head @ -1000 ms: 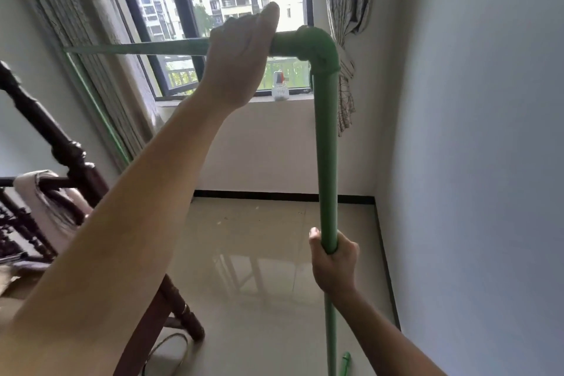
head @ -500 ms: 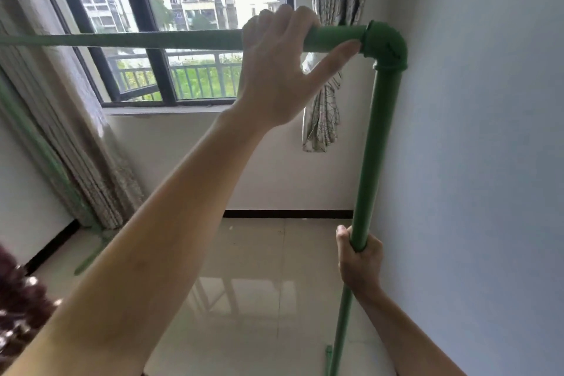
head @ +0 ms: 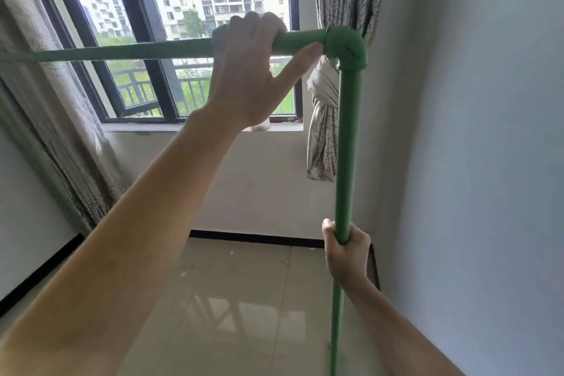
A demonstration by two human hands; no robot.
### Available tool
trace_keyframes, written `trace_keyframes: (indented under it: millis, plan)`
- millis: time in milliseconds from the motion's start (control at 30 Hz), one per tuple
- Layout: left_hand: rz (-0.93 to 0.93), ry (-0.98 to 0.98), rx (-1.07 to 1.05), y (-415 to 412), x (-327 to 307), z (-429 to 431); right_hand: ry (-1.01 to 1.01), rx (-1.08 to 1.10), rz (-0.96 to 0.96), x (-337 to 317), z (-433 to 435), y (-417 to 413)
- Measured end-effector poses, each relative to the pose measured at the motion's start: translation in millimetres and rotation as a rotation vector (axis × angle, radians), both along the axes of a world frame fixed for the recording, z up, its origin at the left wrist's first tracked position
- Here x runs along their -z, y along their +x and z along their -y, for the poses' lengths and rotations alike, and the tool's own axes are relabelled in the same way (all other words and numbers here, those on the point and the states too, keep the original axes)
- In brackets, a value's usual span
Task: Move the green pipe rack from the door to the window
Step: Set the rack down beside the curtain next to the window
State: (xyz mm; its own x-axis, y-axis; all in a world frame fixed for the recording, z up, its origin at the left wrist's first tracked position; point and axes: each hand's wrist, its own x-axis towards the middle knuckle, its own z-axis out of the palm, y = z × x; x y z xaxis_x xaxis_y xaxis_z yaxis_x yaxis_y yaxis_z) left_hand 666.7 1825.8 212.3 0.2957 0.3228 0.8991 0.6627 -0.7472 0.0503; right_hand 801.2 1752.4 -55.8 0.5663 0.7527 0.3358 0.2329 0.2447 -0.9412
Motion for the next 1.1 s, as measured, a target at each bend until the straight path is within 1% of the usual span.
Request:
trace_keyframes:
  millis: [167,267,400,533,733,933,1100]
  plan:
    - [-0.008,-0.069,-0.051,40,-2,-62,-0.031,0.0,0.026,-7,-73,46]
    - [-0.033,-0.069,-0.08,61,4,-103,-0.044,0.023,0.037,0,-114,63]
    - [-0.032,-0.025,-0.079,82,12,-166,-0.059,0.054,0.025,7,-168,78]
    - [-0.028,0.064,-0.066,102,15,-227,-0.109,0.077,0.022,14,-226,98]
    - [-0.02,0.13,-0.071,131,6,-313,-0.13,0.207,0.067,-6,-310,131]
    - [-0.067,0.159,-0.066,163,14,-387,-0.151,0.219,0.118,-1,-380,163]
    - [-0.015,0.196,-0.112,199,23,-437,-0.141,0.192,0.148,5,-432,194]
